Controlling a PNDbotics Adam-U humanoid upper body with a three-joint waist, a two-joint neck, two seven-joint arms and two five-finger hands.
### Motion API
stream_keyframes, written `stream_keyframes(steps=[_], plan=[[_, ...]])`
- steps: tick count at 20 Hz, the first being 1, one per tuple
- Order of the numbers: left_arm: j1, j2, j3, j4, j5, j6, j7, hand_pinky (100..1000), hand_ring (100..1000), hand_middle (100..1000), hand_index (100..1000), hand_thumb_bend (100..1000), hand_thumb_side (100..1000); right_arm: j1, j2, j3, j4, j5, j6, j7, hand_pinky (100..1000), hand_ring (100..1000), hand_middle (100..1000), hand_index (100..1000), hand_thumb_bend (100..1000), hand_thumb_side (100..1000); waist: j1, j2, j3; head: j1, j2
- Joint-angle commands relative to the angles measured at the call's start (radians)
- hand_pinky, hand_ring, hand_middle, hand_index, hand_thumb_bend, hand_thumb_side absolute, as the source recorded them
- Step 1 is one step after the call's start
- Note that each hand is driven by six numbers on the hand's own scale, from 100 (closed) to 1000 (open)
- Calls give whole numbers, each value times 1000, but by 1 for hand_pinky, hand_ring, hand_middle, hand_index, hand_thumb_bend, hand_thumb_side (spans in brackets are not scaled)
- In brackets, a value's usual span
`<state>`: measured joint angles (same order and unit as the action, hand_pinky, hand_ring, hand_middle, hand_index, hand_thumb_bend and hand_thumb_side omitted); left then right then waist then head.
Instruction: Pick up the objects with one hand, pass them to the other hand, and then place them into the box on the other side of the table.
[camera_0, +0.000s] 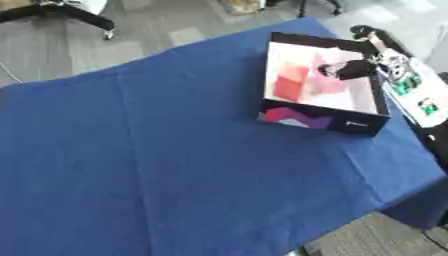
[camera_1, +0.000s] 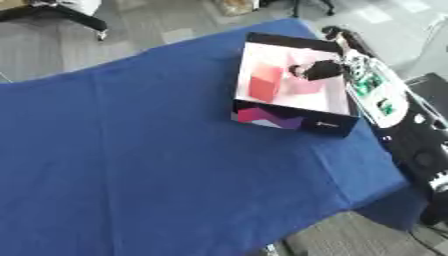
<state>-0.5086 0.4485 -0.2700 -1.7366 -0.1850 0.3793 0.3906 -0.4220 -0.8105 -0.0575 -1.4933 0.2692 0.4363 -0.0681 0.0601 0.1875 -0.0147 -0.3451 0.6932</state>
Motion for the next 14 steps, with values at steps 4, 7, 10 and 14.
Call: stream_keyframes(steps=[4, 7, 10, 14], plan=[[4, 35, 28, -30, 6, 2, 21, 823, 737, 637, 854, 655, 531, -18, -35, -34, -124, -166, -34, -136, 966, 915, 877, 954, 447, 279, 7, -34, 3, 99, 18], [16, 39, 39, -34, 10, 4, 33, 823, 737, 626, 854, 652, 534, -12, -37, -32, -168, -237, -64, -184, 961, 913, 878, 957, 404, 284, 7, -34, 7, 168, 27], [29, 47, 51, -39, 14, 6, 47, 822, 736, 619, 853, 651, 534, -8, -38, -34, -193, -285, -89, -210, 959, 913, 880, 961, 359, 282, 4, -35, 12, 208, 32], [47, 53, 69, -46, 26, 5, 69, 822, 736, 618, 852, 621, 552, -2, -32, -39, -211, -335, -125, -229, 957, 908, 882, 964, 285, 271, -2, -38, 19, 231, 40]])
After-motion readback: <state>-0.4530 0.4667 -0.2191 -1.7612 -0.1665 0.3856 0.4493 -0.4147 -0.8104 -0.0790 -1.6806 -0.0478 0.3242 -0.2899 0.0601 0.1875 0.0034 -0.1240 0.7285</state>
